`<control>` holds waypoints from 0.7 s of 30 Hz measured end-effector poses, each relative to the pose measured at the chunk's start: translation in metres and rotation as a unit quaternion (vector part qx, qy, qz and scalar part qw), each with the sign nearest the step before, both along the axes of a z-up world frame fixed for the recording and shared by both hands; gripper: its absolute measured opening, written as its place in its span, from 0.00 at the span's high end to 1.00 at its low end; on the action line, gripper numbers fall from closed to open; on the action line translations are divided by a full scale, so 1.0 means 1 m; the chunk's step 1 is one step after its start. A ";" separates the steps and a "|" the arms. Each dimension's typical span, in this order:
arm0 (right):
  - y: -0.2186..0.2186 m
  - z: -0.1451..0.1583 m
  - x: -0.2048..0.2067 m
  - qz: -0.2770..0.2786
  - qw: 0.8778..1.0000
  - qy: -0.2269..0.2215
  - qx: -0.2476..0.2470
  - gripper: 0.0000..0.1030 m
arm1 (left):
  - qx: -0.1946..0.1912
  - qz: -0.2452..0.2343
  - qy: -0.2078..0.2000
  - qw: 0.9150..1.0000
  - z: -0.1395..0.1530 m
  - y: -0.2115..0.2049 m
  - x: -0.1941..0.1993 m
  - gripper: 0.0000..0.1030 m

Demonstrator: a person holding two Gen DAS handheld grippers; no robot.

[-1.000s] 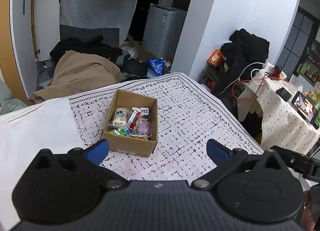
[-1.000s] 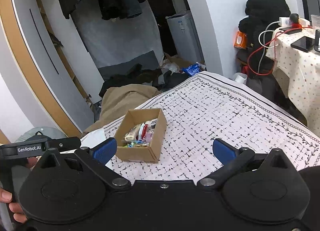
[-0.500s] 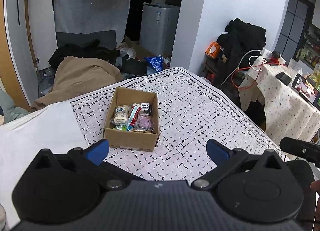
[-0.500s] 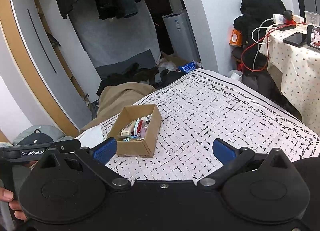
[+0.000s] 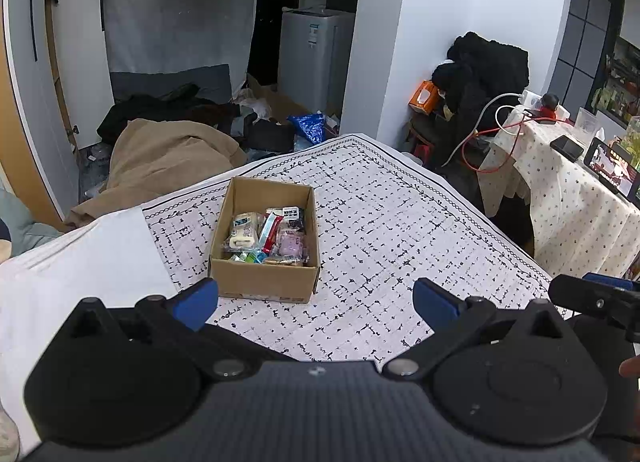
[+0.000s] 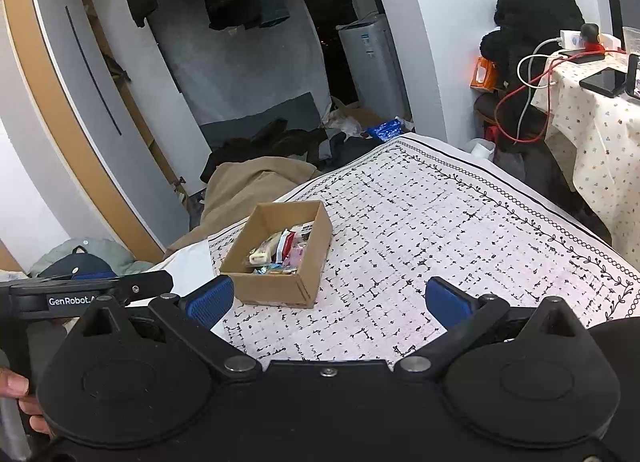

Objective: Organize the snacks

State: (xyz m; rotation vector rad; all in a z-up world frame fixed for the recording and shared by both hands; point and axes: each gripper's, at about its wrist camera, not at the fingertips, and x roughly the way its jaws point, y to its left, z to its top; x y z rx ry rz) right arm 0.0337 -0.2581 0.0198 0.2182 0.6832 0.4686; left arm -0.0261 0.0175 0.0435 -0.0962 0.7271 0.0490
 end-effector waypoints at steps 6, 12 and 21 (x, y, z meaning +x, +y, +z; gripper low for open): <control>0.002 0.002 0.000 0.005 1.000 -0.001 -0.002 0.00 | 0.001 0.000 0.000 1.000 0.000 0.000 0.000 0.00; 0.003 0.002 0.000 0.004 1.000 -0.001 -0.003 0.00 | 0.000 0.000 0.001 1.000 0.000 0.001 0.000 0.00; 0.004 0.002 0.000 0.006 1.000 -0.001 -0.006 0.00 | -0.001 -0.004 0.000 1.000 0.002 0.003 -0.001 0.00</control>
